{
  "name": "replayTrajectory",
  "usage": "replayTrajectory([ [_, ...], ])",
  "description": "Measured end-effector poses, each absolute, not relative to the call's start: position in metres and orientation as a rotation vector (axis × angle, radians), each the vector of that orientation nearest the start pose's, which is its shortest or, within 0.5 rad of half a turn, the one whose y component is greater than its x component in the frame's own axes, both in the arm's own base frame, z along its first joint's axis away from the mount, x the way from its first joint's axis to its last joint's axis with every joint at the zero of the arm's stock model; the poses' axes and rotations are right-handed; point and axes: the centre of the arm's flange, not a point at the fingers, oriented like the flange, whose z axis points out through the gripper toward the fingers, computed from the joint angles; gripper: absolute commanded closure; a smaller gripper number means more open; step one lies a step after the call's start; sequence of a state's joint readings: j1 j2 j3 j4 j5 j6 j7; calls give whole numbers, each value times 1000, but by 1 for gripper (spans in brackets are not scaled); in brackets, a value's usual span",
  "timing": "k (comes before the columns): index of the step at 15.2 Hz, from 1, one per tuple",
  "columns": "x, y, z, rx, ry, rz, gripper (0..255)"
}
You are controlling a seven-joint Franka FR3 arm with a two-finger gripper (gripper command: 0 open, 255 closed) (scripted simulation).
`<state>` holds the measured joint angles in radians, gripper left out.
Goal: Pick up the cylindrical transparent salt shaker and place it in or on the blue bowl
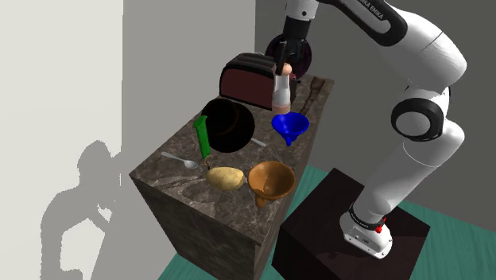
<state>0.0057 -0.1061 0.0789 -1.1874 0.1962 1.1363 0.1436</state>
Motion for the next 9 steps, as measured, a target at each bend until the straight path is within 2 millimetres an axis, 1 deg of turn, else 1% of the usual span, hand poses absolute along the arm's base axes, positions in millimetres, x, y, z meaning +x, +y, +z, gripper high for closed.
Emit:
replayTrajectory([
  [3, 432, 24, 821, -2968, -41, -53, 255],
  [7, 423, -23, 834, -2968, -42, -53, 255],
  [9, 419, -29, 829, -2969, -43, -51, 255],
])
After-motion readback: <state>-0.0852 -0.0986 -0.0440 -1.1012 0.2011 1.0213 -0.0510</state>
